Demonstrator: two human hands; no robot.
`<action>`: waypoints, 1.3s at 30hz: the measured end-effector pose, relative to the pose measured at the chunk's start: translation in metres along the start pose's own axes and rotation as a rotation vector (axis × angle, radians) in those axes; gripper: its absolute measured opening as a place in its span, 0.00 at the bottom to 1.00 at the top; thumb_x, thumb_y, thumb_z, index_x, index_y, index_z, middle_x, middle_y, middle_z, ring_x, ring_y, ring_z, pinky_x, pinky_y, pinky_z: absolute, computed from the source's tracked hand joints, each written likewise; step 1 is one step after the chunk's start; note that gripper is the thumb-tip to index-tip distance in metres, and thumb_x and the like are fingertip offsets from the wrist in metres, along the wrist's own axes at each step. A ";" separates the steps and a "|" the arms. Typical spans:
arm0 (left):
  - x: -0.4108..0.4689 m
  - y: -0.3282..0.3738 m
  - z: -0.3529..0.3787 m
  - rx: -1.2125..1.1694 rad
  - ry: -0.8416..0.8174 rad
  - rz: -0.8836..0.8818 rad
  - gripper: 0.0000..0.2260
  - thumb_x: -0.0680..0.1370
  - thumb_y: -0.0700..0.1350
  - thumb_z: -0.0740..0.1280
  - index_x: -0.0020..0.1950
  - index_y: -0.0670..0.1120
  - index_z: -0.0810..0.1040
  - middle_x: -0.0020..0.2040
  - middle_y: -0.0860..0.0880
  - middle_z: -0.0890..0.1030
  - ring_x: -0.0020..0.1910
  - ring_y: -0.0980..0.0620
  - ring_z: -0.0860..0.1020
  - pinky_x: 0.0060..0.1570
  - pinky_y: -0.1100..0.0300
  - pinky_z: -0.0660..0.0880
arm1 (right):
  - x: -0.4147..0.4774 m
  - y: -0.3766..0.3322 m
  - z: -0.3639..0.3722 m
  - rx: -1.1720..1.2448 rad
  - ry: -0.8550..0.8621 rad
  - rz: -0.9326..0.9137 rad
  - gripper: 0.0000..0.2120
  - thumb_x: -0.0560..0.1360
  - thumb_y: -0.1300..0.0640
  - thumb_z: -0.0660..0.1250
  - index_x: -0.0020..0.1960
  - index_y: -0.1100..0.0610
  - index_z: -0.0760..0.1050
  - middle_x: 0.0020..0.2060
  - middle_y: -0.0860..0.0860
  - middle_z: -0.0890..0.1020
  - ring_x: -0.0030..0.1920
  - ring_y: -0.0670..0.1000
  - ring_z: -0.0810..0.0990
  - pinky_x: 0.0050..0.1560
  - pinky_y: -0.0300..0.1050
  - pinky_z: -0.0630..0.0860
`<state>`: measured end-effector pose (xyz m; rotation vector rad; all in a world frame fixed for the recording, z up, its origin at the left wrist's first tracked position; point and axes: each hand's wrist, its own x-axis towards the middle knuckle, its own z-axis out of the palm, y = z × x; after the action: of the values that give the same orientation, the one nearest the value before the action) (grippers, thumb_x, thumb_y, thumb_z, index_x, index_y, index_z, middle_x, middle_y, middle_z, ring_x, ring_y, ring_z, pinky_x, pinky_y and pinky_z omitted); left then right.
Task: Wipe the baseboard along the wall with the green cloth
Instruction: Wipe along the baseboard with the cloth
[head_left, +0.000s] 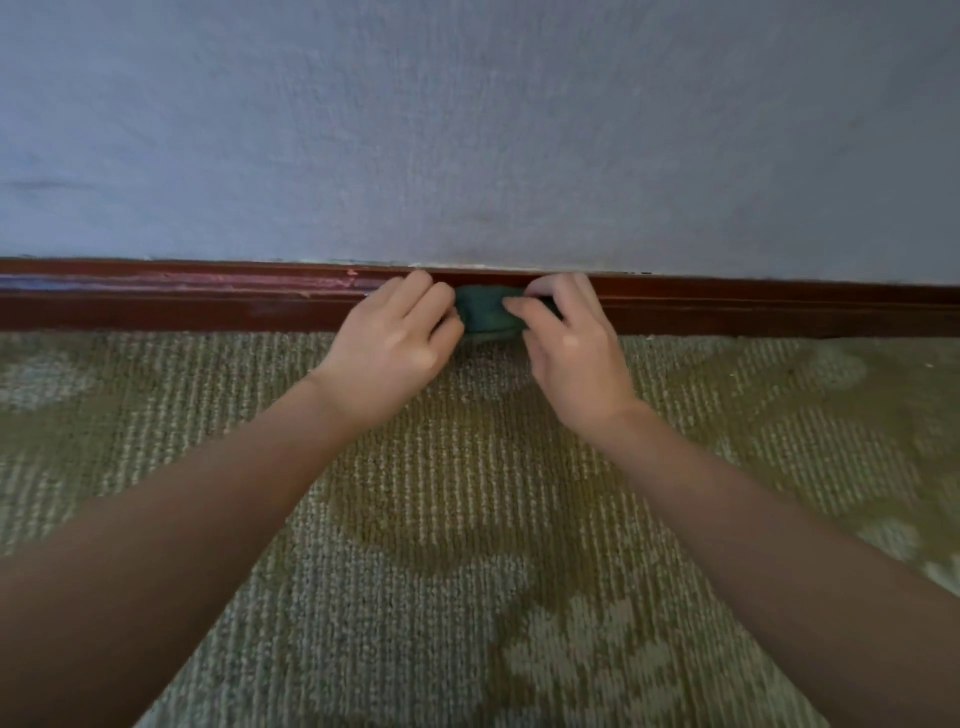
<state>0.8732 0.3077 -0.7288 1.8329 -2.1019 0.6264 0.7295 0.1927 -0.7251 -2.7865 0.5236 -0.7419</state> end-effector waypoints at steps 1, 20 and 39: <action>0.001 0.000 -0.001 0.008 -0.012 0.016 0.05 0.71 0.27 0.67 0.37 0.35 0.79 0.36 0.39 0.78 0.33 0.43 0.75 0.32 0.53 0.71 | 0.000 -0.003 0.001 0.003 0.010 0.025 0.16 0.61 0.80 0.69 0.47 0.70 0.78 0.41 0.65 0.78 0.43 0.63 0.77 0.37 0.52 0.78; 0.000 -0.014 -0.017 0.068 -0.025 0.078 0.05 0.71 0.31 0.65 0.38 0.36 0.80 0.36 0.41 0.78 0.35 0.43 0.77 0.37 0.54 0.74 | 0.009 -0.019 -0.005 0.006 -0.044 0.088 0.16 0.59 0.79 0.71 0.45 0.70 0.79 0.38 0.63 0.78 0.40 0.62 0.78 0.34 0.52 0.78; -0.002 -0.011 -0.015 0.015 -0.012 0.028 0.07 0.73 0.31 0.62 0.40 0.35 0.80 0.37 0.40 0.78 0.35 0.44 0.77 0.36 0.54 0.74 | 0.011 -0.027 -0.002 0.032 -0.008 0.251 0.13 0.61 0.78 0.70 0.44 0.68 0.79 0.40 0.63 0.77 0.43 0.62 0.77 0.39 0.50 0.76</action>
<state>0.8834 0.3151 -0.7155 1.8232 -2.1396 0.6407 0.7455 0.2128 -0.7110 -2.6261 0.8330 -0.6767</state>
